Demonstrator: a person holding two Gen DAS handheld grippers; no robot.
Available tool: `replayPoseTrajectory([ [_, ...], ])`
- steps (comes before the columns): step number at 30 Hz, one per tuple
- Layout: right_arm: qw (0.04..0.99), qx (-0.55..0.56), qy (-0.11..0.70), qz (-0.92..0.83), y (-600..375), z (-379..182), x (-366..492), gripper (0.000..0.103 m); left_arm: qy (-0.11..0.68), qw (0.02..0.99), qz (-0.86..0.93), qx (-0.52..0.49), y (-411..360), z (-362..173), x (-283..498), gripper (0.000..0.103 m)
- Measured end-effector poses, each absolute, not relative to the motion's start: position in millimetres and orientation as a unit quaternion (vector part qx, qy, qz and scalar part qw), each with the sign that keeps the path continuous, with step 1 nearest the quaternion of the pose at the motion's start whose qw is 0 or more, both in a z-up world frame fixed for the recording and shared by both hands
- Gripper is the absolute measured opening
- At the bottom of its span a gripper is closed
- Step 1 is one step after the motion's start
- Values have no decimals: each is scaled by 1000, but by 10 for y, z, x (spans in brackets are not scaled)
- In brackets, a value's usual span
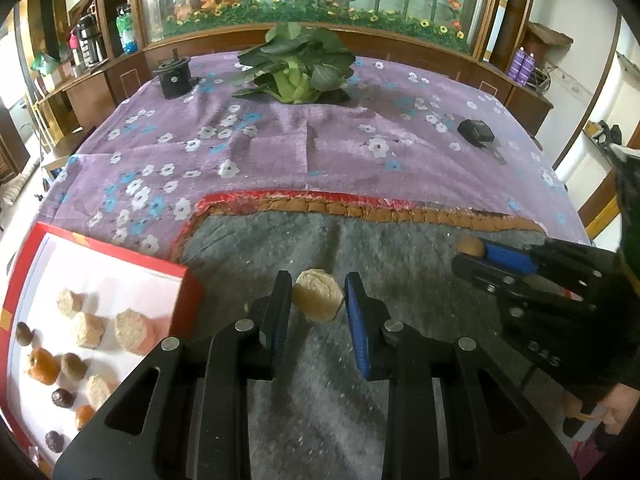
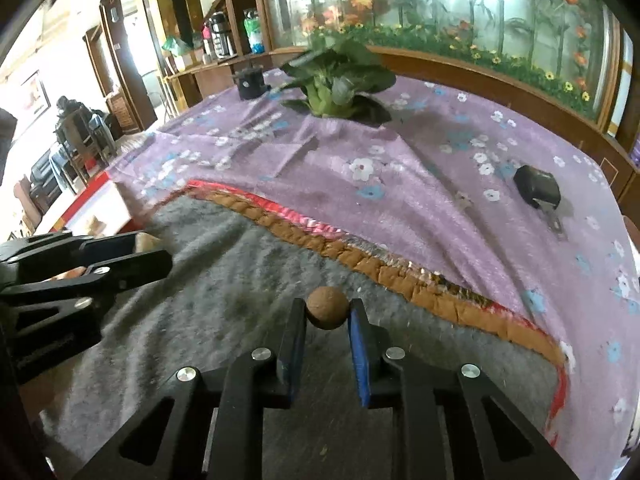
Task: Organize fruits
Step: 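Carry the chunk and nut into the tray and open the right gripper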
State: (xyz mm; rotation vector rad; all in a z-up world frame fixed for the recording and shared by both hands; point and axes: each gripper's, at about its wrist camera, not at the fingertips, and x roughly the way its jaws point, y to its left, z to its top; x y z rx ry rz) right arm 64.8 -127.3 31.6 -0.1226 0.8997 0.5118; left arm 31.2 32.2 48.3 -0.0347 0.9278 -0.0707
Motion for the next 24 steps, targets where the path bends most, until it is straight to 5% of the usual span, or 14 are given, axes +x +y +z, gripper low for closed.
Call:
replayPoseTrajectory([
  [24, 849, -83, 404, 331, -241, 600, -285, 21, 425, 904, 37, -17, 1098, 616, -503, 26],
])
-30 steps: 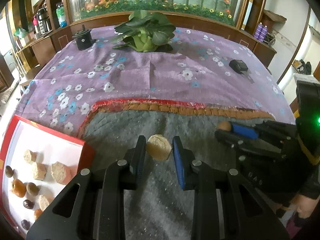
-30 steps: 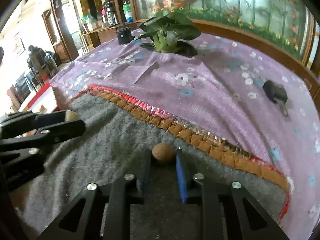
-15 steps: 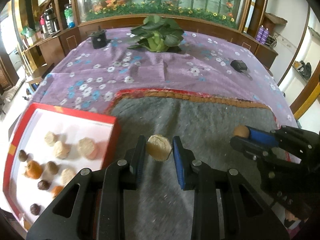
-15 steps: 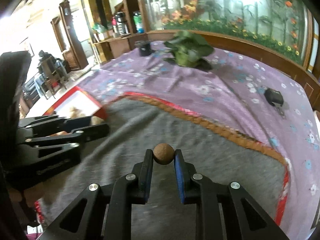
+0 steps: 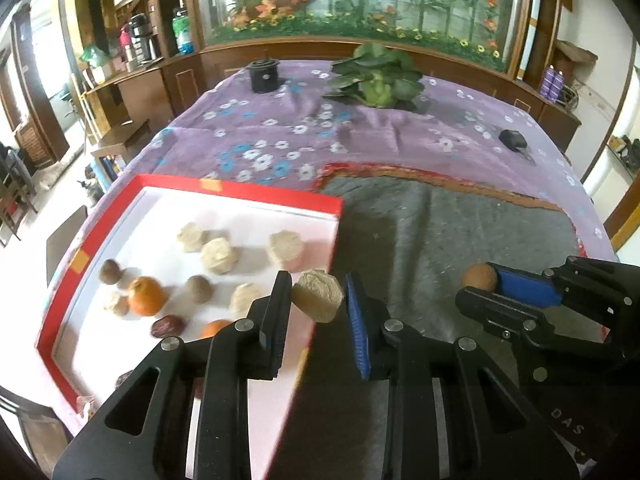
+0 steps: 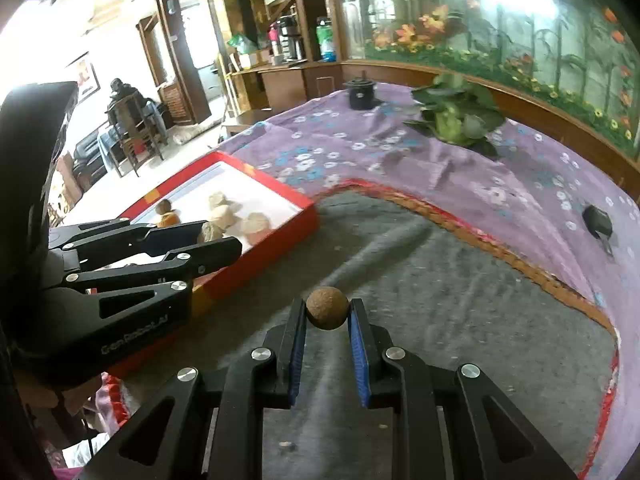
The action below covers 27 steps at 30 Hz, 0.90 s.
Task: Organize fruits
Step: 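Carry the chunk and nut into the tray and open the right gripper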
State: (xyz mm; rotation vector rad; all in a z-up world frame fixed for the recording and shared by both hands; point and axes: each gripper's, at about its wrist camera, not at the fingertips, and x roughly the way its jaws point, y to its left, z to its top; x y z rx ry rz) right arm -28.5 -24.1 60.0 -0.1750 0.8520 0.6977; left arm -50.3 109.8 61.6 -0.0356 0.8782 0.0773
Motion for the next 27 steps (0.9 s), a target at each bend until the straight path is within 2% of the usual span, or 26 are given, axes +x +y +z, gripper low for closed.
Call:
replayPoseTrajectory([
  [27, 822, -124, 409, 377, 661, 609, -251, 20, 421, 898, 114, -53, 2099, 588, -592, 26],
])
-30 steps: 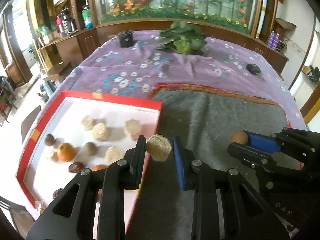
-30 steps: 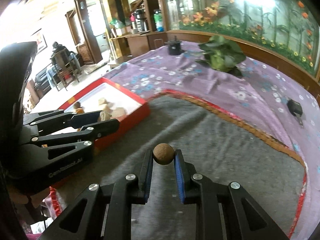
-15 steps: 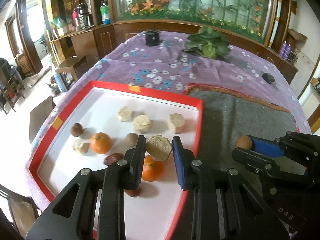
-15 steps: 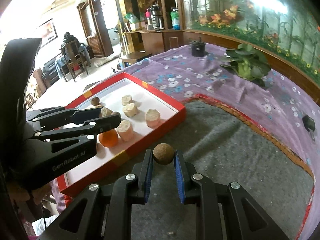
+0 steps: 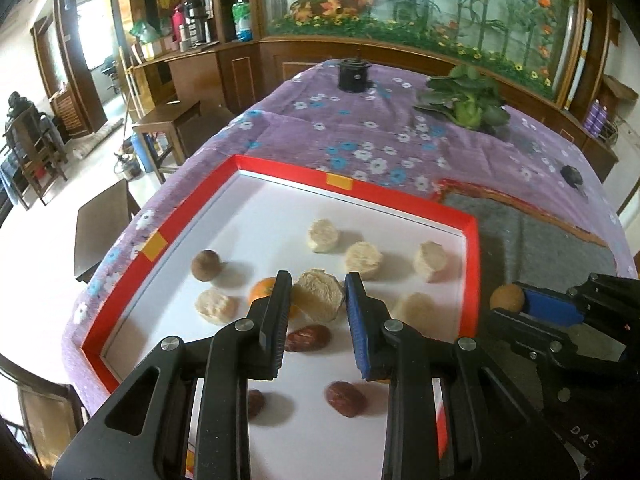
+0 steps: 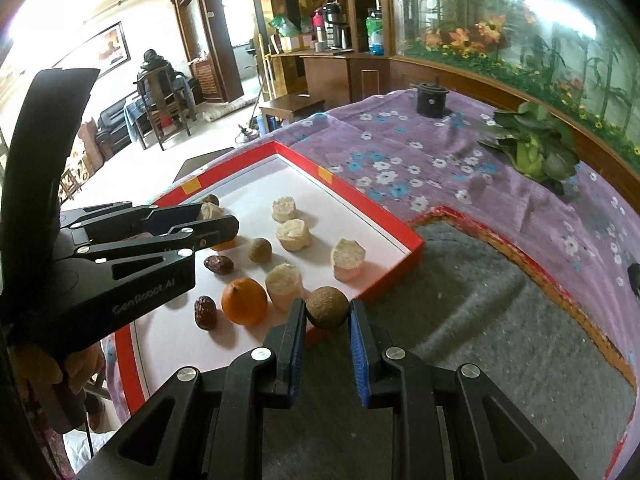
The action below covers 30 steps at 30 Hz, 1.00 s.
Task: Organize fruits
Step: 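Carry the chunk and nut into the tray and open the right gripper, then open the left gripper to drop the cream chunk into the tray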
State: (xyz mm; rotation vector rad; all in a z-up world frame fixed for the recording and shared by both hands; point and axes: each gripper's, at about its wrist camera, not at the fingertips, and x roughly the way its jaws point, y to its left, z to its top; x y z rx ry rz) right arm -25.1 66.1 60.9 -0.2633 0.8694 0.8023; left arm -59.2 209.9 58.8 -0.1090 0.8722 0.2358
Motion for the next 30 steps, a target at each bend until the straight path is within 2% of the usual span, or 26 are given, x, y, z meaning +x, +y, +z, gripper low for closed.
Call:
replayPoseTrajectory([
  [10, 812, -134, 411, 392, 993, 584, -74, 20, 433, 887, 141, -81, 2533, 508, -399, 26],
  [25, 790, -143, 440, 401, 1271, 352, 220, 20, 466, 869, 147, -73, 2616, 265, -81, 26],
  [28, 794, -139, 439, 397, 1218, 357, 219, 29, 477, 864, 143, -81, 2618, 216, -69, 27],
  [30, 796, -131, 439, 396, 1181, 362, 210, 31, 479, 863, 140, -83, 2612, 202, -69, 27],
])
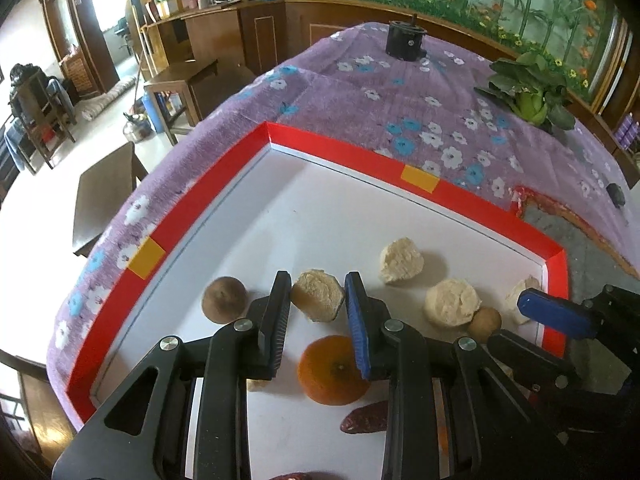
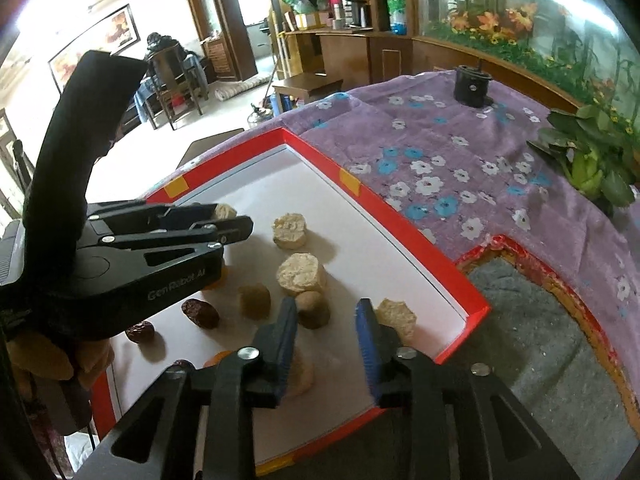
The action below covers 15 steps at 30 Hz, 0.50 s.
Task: Organize fruits
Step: 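Open the left gripper to drop the cream chunk into the tray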
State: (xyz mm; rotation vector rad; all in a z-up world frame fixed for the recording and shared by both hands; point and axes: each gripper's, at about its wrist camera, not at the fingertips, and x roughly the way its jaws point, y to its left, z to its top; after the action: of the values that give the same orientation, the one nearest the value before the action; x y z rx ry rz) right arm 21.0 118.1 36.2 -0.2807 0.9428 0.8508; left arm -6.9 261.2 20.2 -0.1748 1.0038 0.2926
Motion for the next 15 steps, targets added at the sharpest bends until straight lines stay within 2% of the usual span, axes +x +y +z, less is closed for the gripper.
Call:
replayPoseTrajectory([
  [1, 796, -126, 439, 396, 1158, 368, 200, 31, 478, 863, 140, -81, 2606, 202, -77, 30],
  [3, 800, -123, 436, 393, 1132, 382, 172, 31, 474, 865, 146, -79, 2596, 216, -96, 43],
  [4, 802, -122, 433, 392, 1117, 397, 145, 31, 469, 867, 149, -78, 2587, 226, -114, 56],
  [5, 805, -121, 430, 391, 1100, 413, 111, 31, 464, 869, 153, -77, 2576, 240, -134, 62],
  [9, 817, -113, 416, 382, 1024, 459, -31, 33, 446, 876, 173, -63, 2490, 322, -275, 63],
  [15, 848, -93, 376, 363, 833, 583, -320, 43, 415, 889, 185, -52, 2324, 463, -551, 63],
])
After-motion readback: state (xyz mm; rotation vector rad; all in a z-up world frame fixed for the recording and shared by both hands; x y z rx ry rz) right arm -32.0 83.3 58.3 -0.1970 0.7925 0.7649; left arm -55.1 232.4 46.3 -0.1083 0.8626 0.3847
